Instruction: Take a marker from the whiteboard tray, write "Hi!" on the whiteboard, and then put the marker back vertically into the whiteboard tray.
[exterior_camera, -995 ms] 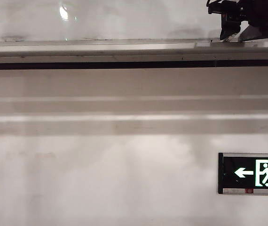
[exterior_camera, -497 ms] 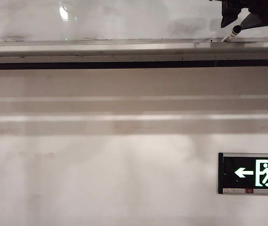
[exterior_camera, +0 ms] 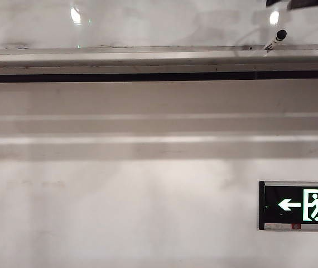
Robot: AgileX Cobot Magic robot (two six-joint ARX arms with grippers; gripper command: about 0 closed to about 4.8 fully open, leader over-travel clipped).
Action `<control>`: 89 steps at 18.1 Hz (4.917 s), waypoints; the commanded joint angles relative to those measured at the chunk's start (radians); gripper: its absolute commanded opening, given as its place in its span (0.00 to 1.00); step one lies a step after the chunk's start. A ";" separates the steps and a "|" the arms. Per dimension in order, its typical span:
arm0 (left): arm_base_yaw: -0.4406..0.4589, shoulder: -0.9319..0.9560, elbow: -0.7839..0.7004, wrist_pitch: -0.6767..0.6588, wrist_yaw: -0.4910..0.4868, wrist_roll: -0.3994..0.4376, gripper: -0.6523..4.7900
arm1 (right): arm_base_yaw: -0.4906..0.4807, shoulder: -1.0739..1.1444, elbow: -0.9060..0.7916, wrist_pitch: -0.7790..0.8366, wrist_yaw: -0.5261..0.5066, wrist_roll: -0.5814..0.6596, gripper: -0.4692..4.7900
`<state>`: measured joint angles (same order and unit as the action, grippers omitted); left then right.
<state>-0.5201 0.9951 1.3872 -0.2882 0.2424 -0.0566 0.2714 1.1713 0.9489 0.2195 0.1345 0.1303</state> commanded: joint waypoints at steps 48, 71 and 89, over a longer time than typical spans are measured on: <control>0.399 -0.993 -1.349 0.325 -0.219 0.072 0.11 | 0.001 -1.027 -0.660 -0.478 -0.129 -0.042 0.25; 0.498 -0.993 -1.380 0.303 -0.195 0.179 0.11 | 0.002 -1.028 -0.660 -0.478 -0.130 -0.042 0.25; 0.498 -0.992 -1.380 0.303 -0.195 0.179 0.11 | -0.156 -1.137 -0.822 -0.282 -0.097 -0.044 0.25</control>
<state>-0.0216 0.0036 0.0067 0.0032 0.0486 0.1165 0.1284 0.0463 0.1329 -0.1345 0.0402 0.0853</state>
